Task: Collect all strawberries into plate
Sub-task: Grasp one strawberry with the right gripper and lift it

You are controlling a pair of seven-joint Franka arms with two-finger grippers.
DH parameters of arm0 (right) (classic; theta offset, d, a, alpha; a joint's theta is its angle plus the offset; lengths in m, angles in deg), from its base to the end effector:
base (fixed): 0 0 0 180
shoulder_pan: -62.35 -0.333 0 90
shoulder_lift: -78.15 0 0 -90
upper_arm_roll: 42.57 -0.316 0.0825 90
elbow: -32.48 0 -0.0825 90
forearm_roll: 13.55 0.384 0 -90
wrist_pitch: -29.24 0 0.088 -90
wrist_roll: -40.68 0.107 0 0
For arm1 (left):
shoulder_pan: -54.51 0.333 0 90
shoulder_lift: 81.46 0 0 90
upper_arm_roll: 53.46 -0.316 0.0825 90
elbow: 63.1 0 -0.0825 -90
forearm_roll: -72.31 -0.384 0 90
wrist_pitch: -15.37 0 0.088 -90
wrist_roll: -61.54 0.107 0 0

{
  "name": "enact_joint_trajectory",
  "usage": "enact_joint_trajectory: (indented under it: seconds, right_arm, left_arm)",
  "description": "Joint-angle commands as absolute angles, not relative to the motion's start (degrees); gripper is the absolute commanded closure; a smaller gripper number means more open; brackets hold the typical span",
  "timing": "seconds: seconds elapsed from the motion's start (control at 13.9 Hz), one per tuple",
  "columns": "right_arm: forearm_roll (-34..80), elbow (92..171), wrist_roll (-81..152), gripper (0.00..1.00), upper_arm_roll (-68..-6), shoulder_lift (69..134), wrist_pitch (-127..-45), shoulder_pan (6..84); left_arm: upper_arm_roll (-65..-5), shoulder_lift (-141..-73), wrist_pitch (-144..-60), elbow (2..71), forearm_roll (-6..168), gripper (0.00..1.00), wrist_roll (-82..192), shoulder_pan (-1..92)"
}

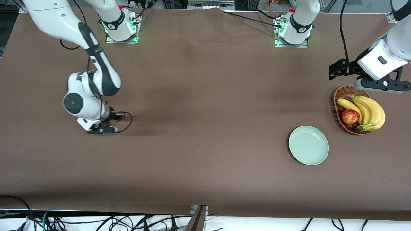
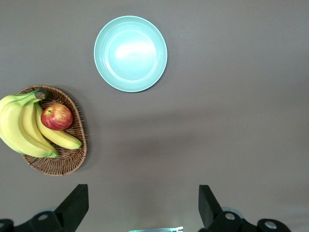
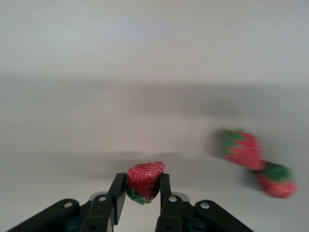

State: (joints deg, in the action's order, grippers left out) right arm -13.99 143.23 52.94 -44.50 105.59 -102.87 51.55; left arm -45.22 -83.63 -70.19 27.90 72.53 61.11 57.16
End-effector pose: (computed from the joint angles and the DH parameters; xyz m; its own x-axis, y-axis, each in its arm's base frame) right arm 0.5977 0.1341 0.2286 0.9944 0.0100 -0.1054 0.0113 -0.9999 0.0123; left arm 0.5528 -0.0531 0.5893 0.9871 -0.0900 -0.1321 -0.0897 -0.9959 0.0083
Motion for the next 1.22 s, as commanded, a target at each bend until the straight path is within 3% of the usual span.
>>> enact_joint_trajectory:
  seconds: [0.0, 0.5, 0.94, 1.15]
  right_arm:
    - [-13.55, 136.23, 68.83, 0.86, -44.41, 108.80, -101.54, 42.17]
    - [-0.19, 113.63, 96.04, 0.86, -44.50, 123.21, -103.90, 23.35]
    - [-0.10, 108.60, 97.88, 0.85, -44.67, 131.40, -116.11, 16.39]
    - [-0.10, 105.10, 101.31, 0.85, -44.76, 134.47, -117.45, 14.28]
  left_arm:
    - [-45.29, -84.36, -68.74, 25.94, 73.10, 0.00, 62.50, 57.41]
    - [-45.38, -84.71, -68.65, 26.02, 73.10, 0.00, 62.41, 57.41]
    - [-45.37, -84.71, -68.56, 26.02, 73.19, 0.00, 62.50, 57.50]
    - [-45.38, -84.71, -68.56, 26.02, 73.19, 0.00, 62.50, 57.50]
